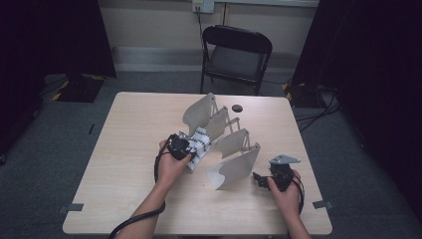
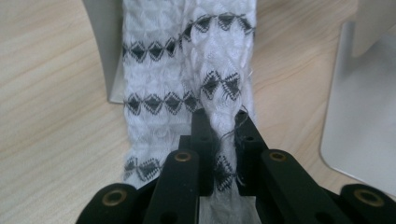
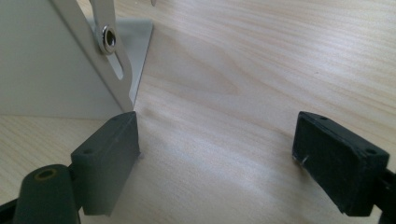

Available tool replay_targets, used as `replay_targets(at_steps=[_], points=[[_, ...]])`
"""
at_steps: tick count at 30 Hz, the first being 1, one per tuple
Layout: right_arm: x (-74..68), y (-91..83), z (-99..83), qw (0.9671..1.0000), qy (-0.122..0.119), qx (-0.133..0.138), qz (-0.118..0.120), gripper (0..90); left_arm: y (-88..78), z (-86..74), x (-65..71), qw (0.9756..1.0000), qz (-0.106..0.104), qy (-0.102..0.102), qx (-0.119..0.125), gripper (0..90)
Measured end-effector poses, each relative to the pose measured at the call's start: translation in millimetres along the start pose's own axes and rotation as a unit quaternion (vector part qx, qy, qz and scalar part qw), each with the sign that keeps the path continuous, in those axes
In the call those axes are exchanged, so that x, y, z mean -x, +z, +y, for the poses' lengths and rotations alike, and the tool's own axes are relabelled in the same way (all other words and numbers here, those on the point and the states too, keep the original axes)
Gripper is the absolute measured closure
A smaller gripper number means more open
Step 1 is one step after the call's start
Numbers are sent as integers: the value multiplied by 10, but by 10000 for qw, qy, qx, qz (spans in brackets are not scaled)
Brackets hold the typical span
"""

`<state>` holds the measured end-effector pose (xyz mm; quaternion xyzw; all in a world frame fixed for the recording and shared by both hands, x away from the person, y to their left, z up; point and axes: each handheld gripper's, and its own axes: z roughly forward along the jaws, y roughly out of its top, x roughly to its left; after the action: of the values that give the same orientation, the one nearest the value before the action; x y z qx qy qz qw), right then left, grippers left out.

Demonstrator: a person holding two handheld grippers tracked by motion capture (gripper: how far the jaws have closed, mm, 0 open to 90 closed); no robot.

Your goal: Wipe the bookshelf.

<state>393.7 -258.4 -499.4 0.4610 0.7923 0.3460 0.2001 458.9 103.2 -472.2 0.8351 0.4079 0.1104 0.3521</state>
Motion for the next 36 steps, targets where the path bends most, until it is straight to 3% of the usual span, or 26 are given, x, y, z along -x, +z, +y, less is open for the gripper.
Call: replay_targets(at_steps=[3,12,15,21,23,27,36], points=[[0,0,0,10000,0,0,0,142,-89,91,12,9998,-38,-47,163,827],[0,2,1,10000,0,0,1,142,-456,485,29,9976,90,152,667,827],[0,3,2,10000,-1,0,0,142,-562,626,39,9959,222,324,820,827],[1,4,2,10000,-9,4,-3,142,-684,833,58,9911,422,363,1207,827],[1,4,3,10000,-7,2,-2,142,-658,860,56,9909,480,331,1216,826],[1,5,3,10000,-11,3,-2,142,-509,834,22,9926,518,272,1064,825],[4,8,4,10000,-27,9,8,142,-136,595,-20,9960,500,25,741,824]])
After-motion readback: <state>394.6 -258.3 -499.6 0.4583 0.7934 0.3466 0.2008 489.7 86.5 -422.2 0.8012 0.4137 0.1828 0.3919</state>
